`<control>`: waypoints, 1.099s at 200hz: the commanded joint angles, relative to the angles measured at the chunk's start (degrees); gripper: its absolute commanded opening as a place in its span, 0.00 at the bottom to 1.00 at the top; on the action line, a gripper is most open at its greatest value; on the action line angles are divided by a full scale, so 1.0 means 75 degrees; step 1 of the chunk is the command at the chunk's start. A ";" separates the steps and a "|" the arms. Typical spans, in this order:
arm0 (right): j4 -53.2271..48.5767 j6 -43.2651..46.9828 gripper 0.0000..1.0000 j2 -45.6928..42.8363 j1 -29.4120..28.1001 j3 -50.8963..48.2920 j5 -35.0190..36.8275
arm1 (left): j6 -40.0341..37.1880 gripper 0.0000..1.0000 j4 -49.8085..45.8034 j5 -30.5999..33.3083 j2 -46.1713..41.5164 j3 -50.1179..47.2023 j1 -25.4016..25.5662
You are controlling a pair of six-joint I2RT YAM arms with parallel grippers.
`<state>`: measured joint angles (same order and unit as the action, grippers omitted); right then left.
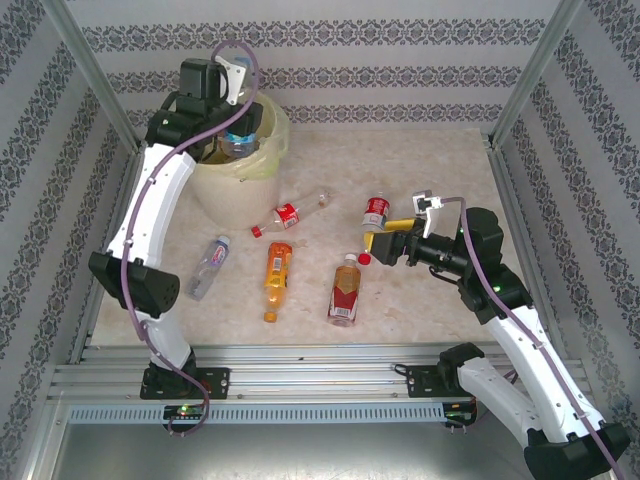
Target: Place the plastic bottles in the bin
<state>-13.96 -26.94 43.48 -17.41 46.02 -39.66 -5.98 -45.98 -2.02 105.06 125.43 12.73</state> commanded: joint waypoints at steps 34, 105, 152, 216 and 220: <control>-0.0041 0.0212 0.98 -0.0032 -0.0070 0.0175 0.0097 | -0.0676 0.71 -0.1510 -0.0149 0.0784 0.0943 -0.0169; -0.0065 0.0262 0.98 -0.0055 -0.0071 0.0087 0.0169 | -0.0457 0.87 -0.1643 -0.0230 0.0866 0.0665 -0.0186; -0.0056 0.0235 0.98 -0.0043 -0.0065 -0.0007 0.0258 | -0.0039 0.94 -0.1473 -0.0726 0.0534 0.0722 -0.0186; -0.0389 0.0236 0.97 -0.0032 -0.0070 -0.0065 0.0728 | 0.0750 0.93 -0.0837 -0.1748 -0.0847 -0.0354 -0.0144; -0.0391 0.0225 0.97 -0.0032 -0.0069 -0.0074 0.0731 | 0.0799 0.93 -0.0792 -0.1762 -0.0980 -0.0528 -0.0137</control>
<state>-15.64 -26.52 43.55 -17.43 45.95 -36.23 -3.57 -55.35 -11.60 104.49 125.73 11.88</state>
